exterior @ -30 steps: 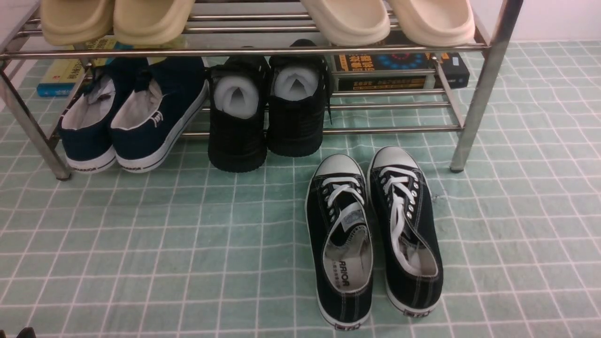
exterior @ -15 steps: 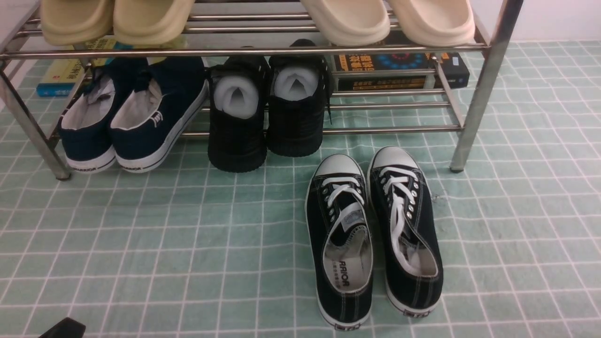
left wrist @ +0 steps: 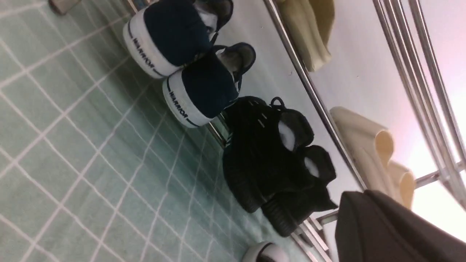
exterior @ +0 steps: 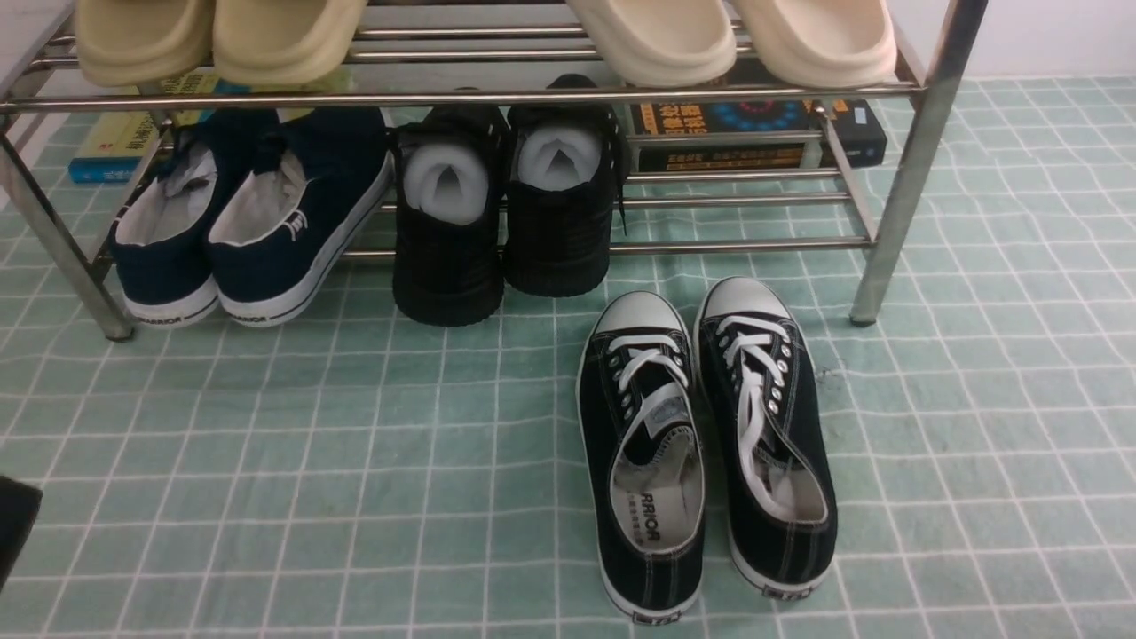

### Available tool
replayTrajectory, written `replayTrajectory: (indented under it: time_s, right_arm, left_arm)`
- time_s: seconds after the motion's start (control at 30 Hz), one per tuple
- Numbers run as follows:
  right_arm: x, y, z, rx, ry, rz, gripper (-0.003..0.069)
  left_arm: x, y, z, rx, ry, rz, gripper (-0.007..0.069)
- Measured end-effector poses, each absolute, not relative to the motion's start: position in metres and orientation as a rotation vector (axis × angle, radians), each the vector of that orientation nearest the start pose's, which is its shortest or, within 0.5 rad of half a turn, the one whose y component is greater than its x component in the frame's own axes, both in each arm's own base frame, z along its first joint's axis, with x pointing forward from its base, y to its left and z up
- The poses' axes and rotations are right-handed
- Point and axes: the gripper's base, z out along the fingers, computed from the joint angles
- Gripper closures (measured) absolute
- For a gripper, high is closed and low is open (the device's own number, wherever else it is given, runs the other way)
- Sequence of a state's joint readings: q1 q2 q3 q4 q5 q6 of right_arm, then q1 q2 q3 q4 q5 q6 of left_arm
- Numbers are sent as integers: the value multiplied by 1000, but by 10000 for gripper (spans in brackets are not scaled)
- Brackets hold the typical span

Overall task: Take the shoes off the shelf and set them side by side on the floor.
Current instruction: 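Grasp the leftmost shoe on the bottom shelf of the shoe rack with the left gripper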

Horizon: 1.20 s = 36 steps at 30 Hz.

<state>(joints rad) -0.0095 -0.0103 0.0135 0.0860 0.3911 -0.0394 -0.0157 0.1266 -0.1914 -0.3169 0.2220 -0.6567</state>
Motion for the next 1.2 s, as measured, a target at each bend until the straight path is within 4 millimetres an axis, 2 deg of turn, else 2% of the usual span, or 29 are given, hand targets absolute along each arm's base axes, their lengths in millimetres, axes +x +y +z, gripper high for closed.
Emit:
replayTrajectory:
  time_s: [0.03, 0.1, 0.17, 0.2, 0.23, 0.27, 0.33, 0.37, 0.4, 0.43, 0.47, 0.5, 0.53, 0.67, 0.7, 0.8, 0.93, 1.0, 1.07, 1.13, 1.2]
  right_arm:
    - [52, 2, 174, 24, 1877, 52, 492]
    - [52, 2, 174, 24, 1877, 52, 490]
    - [52, 2, 174, 24, 1877, 52, 488]
    - [52, 2, 174, 24, 1877, 52, 486]
    - [52, 2, 174, 24, 1877, 52, 485]
    - [52, 2, 174, 24, 1877, 52, 484]
    - [52, 2, 174, 24, 1877, 52, 480]
    - [52, 2, 174, 24, 1877, 52, 480]
    - [52, 2, 174, 24, 1877, 52, 476]
    - [52, 2, 174, 24, 1877, 52, 474]
    - [52, 2, 174, 24, 1877, 52, 473]
    - [52, 2, 174, 24, 1877, 52, 473]
    - [52, 2, 174, 24, 1877, 52, 470]
    - [52, 2, 174, 24, 1877, 52, 461]
    - [52, 2, 174, 24, 1877, 52, 461]
    - [52, 2, 174, 24, 1877, 52, 454]
    - [52, 2, 174, 24, 1877, 52, 452]
    - [52, 2, 174, 24, 1877, 52, 449]
    - [52, 2, 174, 24, 1877, 52, 446]
    - [52, 2, 174, 24, 1877, 52, 442]
    - [52, 2, 174, 24, 1877, 52, 441]
  left_arm:
    - [69, -10, 260, -716, 1697, -730, 624]
    - [85, -12, 258, -728, 1956, -624, 624]
    - [96, -12, 259, -719, 2110, -542, 624]
    - [112, -11, 260, -710, 2280, -440, 624]
    - [113, -10, 260, -710, 2305, -426, 624]
    - [133, -7, 265, -692, 2396, -335, 624]
    - [163, -1, 285, -627, 2418, -204, 616]
    - [167, 0, 285, -623, 2431, -187, 615]
    - [190, 5, 300, -571, 2424, -90, 610]
    - [204, 8, 313, -533, 2403, -25, 609]
    - [216, 11, 318, -512, 2406, 19, 608]
    - [219, 12, 323, -500, 2392, 36, 608]
    - [234, 15, 331, -475, 2397, 93, 608]
    - [291, 20, 335, -416, 2510, 240, 607]
    - [293, 20, 335, -419, 2516, 243, 607]
    - [330, 19, 321, -402, 2609, 266, 607]
    - [347, 20, 312, -383, 2610, 248, 607]
    - [351, 30, 310, -427, 2590, 200, 607]
    - [349, 57, 310, -528, 2583, 98, 607]
    - [345, 75, 309, -524, 2592, 31, 607]
    - [345, 80, 307, -486, 2601, -45, 607]
